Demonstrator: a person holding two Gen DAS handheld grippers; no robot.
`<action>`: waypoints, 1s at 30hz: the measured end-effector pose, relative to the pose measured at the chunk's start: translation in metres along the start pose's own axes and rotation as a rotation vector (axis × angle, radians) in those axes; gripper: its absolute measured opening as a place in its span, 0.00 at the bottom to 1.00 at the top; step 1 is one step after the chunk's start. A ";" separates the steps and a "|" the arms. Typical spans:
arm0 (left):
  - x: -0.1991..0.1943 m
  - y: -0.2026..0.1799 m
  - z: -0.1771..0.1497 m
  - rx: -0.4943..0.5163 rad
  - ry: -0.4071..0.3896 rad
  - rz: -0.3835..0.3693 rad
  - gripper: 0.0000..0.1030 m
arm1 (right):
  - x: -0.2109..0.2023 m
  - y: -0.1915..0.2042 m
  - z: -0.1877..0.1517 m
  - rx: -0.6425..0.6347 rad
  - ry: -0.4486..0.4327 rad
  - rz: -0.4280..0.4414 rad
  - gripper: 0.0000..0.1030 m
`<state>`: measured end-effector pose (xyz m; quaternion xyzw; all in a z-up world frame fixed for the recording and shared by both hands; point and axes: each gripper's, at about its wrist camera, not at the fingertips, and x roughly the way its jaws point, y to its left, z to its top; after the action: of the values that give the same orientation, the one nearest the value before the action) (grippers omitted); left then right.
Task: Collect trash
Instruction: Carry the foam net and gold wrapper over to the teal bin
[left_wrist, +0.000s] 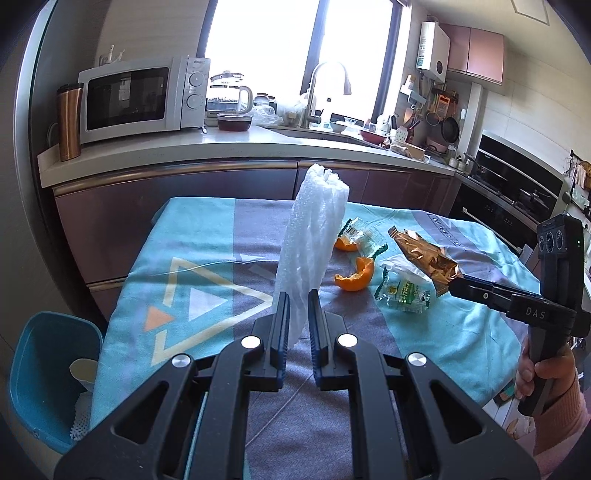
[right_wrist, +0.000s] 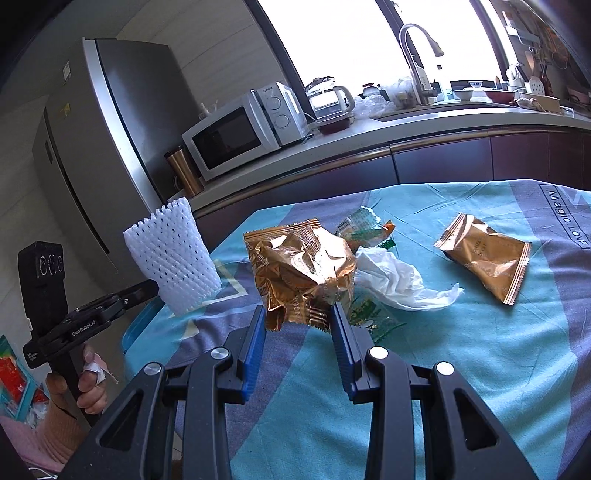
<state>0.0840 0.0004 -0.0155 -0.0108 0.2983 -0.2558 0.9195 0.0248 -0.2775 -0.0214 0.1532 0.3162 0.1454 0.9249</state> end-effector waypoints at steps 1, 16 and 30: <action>-0.001 0.001 0.000 -0.001 -0.002 0.003 0.10 | 0.001 0.002 0.000 -0.003 0.001 0.004 0.33; -0.023 0.018 -0.008 -0.022 -0.018 0.035 0.10 | 0.015 0.028 -0.003 -0.044 0.017 0.062 0.33; -0.040 0.036 -0.015 -0.049 -0.027 0.072 0.10 | 0.027 0.053 -0.001 -0.076 0.034 0.107 0.33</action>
<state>0.0648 0.0528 -0.0121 -0.0262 0.2921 -0.2150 0.9315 0.0355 -0.2194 -0.0173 0.1323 0.3175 0.2088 0.9155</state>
